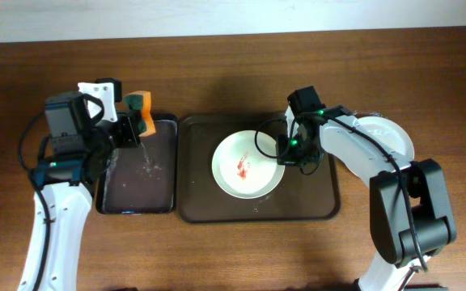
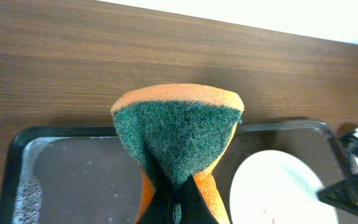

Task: Clean dirty plates on tray and stack at the side
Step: 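Lift the sponge from the soapy water with the left gripper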

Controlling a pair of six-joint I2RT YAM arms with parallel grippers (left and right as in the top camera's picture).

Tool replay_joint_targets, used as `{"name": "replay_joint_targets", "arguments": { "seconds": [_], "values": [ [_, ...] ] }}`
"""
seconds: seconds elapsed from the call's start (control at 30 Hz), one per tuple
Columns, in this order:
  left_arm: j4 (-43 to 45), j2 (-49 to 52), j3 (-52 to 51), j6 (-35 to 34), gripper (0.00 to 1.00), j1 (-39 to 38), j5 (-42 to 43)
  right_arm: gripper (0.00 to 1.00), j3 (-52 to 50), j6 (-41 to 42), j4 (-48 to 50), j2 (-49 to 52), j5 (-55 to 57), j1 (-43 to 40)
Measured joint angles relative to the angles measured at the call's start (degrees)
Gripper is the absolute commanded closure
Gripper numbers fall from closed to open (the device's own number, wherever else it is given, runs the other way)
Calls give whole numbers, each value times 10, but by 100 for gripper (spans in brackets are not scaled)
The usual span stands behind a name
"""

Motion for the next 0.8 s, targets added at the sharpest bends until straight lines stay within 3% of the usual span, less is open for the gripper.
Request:
{"name": "replay_joint_targets", "arguments": {
  "seconds": [0.2,0.8],
  "values": [
    [0,0,0,4,100,30,72,96,0,0,0,0,0,0],
    [0,0,0,4,100,31,82,96,0,0,0,0,0,0]
  ]
}}
